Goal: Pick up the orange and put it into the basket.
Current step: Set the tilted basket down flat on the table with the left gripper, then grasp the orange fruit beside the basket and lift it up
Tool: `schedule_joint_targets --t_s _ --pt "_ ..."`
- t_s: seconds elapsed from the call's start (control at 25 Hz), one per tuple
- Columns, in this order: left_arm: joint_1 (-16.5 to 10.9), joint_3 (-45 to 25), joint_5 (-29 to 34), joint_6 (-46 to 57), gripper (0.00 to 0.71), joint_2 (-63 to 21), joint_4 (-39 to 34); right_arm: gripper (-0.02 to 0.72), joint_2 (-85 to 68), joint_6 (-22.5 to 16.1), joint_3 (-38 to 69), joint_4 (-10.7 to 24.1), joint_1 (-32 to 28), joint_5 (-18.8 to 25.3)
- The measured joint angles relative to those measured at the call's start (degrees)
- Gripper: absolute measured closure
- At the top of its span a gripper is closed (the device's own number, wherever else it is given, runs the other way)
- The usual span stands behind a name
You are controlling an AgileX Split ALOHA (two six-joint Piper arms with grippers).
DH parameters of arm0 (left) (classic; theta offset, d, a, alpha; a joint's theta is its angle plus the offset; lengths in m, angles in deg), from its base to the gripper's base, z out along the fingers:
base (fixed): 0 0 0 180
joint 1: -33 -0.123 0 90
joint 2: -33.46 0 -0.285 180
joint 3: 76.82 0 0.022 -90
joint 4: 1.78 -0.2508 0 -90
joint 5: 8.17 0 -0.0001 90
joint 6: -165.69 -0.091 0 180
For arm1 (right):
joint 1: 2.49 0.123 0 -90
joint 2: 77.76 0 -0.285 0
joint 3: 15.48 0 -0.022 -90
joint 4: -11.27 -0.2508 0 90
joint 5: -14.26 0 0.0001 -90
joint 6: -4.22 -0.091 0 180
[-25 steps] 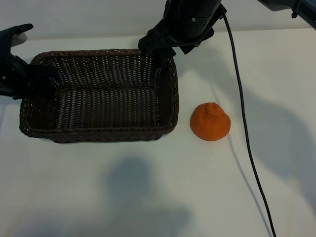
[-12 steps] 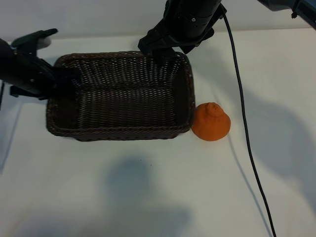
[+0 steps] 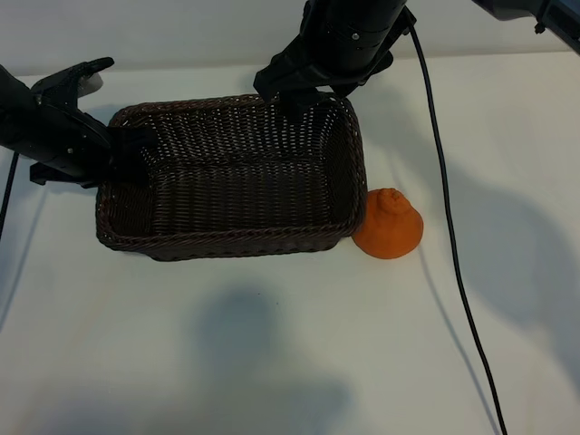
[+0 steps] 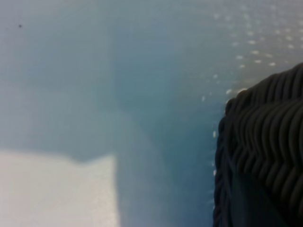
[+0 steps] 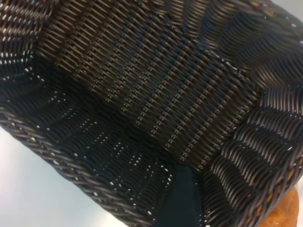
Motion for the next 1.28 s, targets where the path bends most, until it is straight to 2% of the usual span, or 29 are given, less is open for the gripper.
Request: schedule_joint_targets --t_s 0.08,0.12,0.2,0.32,0.4,0.52,0.68,0.96,1.12,1.2,1.28 --pt "0.00 0.00 0.10 0.00 0.535 0.00 0.09 0.110 0.00 0.00 0.00 0.00 0.00 0.00" --pt "0.00 0.00 0.29 0.12 0.495 0.00 0.46 0.110 0.00 0.00 0.00 0.00 0.00 0.00" --pt "0.00 0.05 1.01 0.20 0.374 0.00 1.03 0.110 0.00 0.00 0.00 0.00 0.00 0.00" --pt "0.00 0.05 1.63 0.31 0.148 -1.06 1.22 0.110 0.00 0.00 0.00 0.00 0.00 0.00" --pt "0.00 0.05 1.76 0.41 0.081 -2.47 1.22 0.110 0.00 0.00 0.00 0.00 0.00 0.00" --pt "-0.19 0.05 3.30 0.41 0.067 -4.05 1.22 0.110 0.00 0.00 0.00 0.00 0.00 0.00" --pt "-0.77 0.05 6.08 0.59 0.085 -5.82 0.92 0.110 0.00 0.00 0.00 0.00 0.00 0.00" --pt "-0.82 0.05 9.38 5.71 0.099 -12.30 -7.20 0.110 0.00 -0.92 0.00 -0.58 0.00 0.00" --pt "-0.82 0.05 10.15 6.34 0.110 -15.99 -8.27 0.110 0.00 -2.69 0.00 -1.30 0.00 0.00" --pt "-0.82 0.05 10.15 6.38 0.113 -17.08 -8.16 0.110 0.00 -0.92 0.00 -0.73 0.00 0.00" --pt "-0.82 0.05 10.15 6.38 0.115 -17.53 -7.19 0.110 0.00 0.50 0.00 1.50 0.00 0.06"
